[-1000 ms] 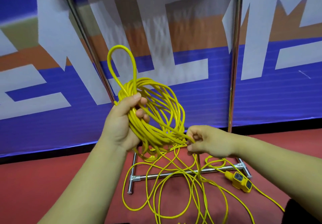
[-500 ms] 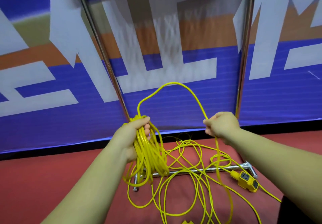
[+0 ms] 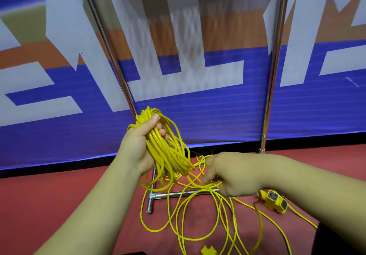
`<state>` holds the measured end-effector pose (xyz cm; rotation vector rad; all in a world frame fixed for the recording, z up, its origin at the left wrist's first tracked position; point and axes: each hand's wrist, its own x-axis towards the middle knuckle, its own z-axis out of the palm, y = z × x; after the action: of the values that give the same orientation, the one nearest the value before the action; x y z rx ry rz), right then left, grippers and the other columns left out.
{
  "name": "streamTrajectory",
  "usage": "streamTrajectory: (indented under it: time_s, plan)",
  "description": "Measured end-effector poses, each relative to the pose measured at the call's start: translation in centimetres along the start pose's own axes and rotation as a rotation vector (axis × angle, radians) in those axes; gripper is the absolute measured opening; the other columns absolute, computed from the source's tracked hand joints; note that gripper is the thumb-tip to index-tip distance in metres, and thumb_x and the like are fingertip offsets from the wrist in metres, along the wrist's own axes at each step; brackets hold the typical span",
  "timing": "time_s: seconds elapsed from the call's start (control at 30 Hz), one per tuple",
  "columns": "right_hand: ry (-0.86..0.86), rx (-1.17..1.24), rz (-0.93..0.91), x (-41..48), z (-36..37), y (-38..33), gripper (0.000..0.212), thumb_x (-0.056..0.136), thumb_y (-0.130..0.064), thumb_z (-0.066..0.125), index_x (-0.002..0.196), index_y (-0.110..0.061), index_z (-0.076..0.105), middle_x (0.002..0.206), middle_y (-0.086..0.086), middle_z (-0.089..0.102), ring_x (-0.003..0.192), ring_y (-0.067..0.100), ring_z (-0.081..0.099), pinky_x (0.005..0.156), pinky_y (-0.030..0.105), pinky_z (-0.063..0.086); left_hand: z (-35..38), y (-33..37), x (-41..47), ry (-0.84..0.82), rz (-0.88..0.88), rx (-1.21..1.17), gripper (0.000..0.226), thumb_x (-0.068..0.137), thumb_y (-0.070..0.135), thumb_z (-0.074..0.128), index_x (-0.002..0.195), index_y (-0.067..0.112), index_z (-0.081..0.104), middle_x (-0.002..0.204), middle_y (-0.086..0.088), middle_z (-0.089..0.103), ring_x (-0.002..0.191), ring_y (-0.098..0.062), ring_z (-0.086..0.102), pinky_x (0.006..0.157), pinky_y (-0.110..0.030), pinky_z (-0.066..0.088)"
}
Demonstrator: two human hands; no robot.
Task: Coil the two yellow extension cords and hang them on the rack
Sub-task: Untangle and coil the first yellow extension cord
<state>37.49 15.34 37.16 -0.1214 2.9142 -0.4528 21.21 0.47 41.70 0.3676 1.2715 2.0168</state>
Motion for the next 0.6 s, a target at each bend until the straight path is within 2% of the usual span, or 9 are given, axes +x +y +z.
streamTrajectory:
  time_s: [0.07,0.17,0.23,0.3,0.37,0.43,0.5,0.6]
  plan:
    - [0.081,-0.021,-0.056,-0.3,-0.2,-0.1,0.049,0.085,-0.014,0.059,0.13,-0.032,0.065,0.096,-0.009,0.044,0.095,0.011,0.053,0.076,0.016,0.03,0.3,-0.7,0.1,-0.005,0.037,0.032,0.02,0.097,0.018,0.055,0.08,0.009,0.059,0.054,0.001,0.057,0.049,-0.011,0.059,0.055,-0.024,0.056]
    - [0.278,-0.001,-0.041,-0.5,-0.5,0.0,0.045,0.087,-0.015,0.058,0.123,-0.039,0.069,0.1,-0.007,0.055,0.096,0.015,0.059,0.075,0.021,0.036,0.7,-1.9,0.3,-0.023,0.095,0.124,0.017,0.097,0.014,0.056,0.082,0.008,0.059,0.06,-0.003,0.058,0.057,-0.017,0.063,0.062,-0.032,0.057]
    - [0.395,0.028,-0.004,-1.0,-1.6,-0.2,0.03,0.088,-0.024,0.066,0.114,-0.037,0.073,0.094,-0.011,0.057,0.09,0.013,0.06,0.075,0.025,0.044,1.0,-2.8,0.5,-0.035,0.133,0.201,0.008,0.096,0.01,0.059,0.088,0.008,0.06,0.066,-0.005,0.057,0.061,-0.021,0.065,0.065,-0.036,0.055]
    - [0.413,0.023,0.122,-1.5,-2.6,-0.3,0.019,0.086,-0.038,0.072,0.104,-0.031,0.073,0.079,-0.013,0.055,0.079,0.01,0.054,0.07,0.028,0.044,1.2,-3.2,0.6,-0.04,0.169,0.257,0.003,0.094,0.007,0.061,0.093,0.01,0.061,0.068,-0.005,0.058,0.06,-0.023,0.064,0.065,-0.037,0.054]
    - [0.274,0.07,0.278,-1.9,-2.9,0.1,0.023,0.081,-0.039,0.076,0.095,-0.023,0.07,0.068,-0.01,0.057,0.068,0.011,0.054,0.062,0.027,0.043,1.4,-3.4,0.7,-0.03,0.188,0.26,0.005,0.093,0.006,0.063,0.093,0.01,0.061,0.068,-0.005,0.058,0.057,-0.022,0.061,0.065,-0.036,0.052]
    - [0.099,0.23,0.39,-2.2,-2.7,0.8,0.02,0.078,-0.028,0.077,0.092,-0.017,0.069,0.065,-0.002,0.066,0.059,0.014,0.061,0.057,0.026,0.048,1.7,-3.5,0.8,0.002,0.199,0.237,0.005,0.094,0.006,0.062,0.092,0.01,0.061,0.066,-0.005,0.057,0.054,-0.02,0.058,0.062,-0.035,0.052]
    - [0.01,0.363,0.444,-2.5,-2.5,1.9,0.015,0.078,-0.013,0.071,0.093,-0.011,0.068,0.068,0.004,0.07,0.057,0.016,0.064,0.054,0.025,0.05,1.9,-3.4,0.9,0.054,0.192,0.194,0.005,0.095,0.007,0.061,0.09,0.008,0.061,0.065,-0.005,0.057,0.053,-0.019,0.058,0.057,-0.033,0.052]
    - [-0.134,0.489,0.48,-3.1,-2.5,3.5,0.014,0.081,-0.002,0.065,0.093,-0.007,0.063,0.071,0.011,0.068,0.058,0.02,0.062,0.056,0.028,0.049,1.9,-3.2,1.3,0.141,0.178,0.144,0.012,0.095,0.01,0.062,0.084,0.007,0.062,0.061,-0.004,0.059,0.051,-0.016,0.059,0.052,-0.031,0.054]
